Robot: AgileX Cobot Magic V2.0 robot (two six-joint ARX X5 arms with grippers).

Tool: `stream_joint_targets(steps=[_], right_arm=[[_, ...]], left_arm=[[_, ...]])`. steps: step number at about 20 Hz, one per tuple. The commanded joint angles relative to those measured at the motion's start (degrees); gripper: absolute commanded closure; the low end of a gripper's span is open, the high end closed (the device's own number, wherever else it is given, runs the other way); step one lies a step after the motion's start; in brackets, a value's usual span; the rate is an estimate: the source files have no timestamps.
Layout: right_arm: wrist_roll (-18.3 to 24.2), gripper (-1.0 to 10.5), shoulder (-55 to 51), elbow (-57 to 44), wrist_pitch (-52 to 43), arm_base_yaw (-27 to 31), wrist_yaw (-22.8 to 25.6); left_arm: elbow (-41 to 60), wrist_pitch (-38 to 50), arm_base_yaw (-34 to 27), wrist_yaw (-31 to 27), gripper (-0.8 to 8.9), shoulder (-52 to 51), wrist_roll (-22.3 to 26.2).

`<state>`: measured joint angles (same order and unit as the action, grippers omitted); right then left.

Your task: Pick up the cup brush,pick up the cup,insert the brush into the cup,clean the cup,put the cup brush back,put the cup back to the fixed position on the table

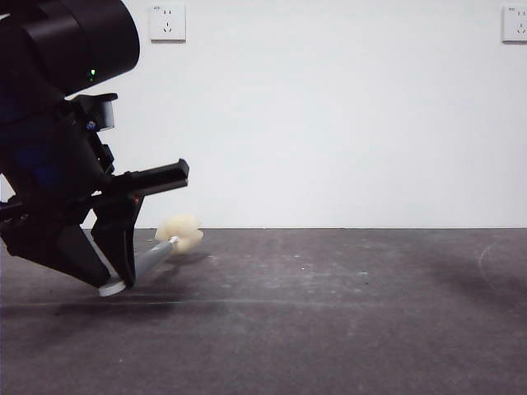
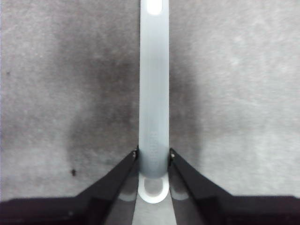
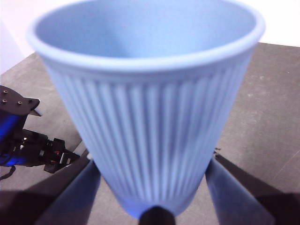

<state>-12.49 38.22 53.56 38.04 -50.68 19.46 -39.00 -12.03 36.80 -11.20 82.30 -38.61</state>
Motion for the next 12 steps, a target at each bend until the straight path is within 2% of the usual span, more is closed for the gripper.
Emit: stream_joint_targets(steps=[1,6,8,9,11,12], right_arm=[[-0.6,9.6,-0.1,0.1,-0.4,-0.2,-0.1],[-0.6,9.6,-0.1,0.1,0.0,-0.2,-0.1],[-0.6,9.6,-0.1,0.1,0.2,-0.2,-0.1],[-0.6,9.6,-0.1,0.1,0.2,-0.2,-0.1],[-0.6,9.6,-0.1,0.1,0.2,-0.2,-0.1],[-0.6,9.6,-0.1,0.1,0.2,-0.2,-0.1]], left_arm=[[0.3,0.1,-0.2,-0.7,8.22,1.7,1.4],[0.3,-0.1,-0.2,-0.7,8.22,3.8,2.7],[0.3,0.0,-0.2,-0.7,7.92,3.8,2.7],[0.3,-0.2,-0.2,-0.4,6.93,3.8,2.7],[0.3,-0.6,-0.2,1.1,3.86,3.8,2.7],[0.3,-0.5,-0.2,2.0,3.33,3.8,2.8]])
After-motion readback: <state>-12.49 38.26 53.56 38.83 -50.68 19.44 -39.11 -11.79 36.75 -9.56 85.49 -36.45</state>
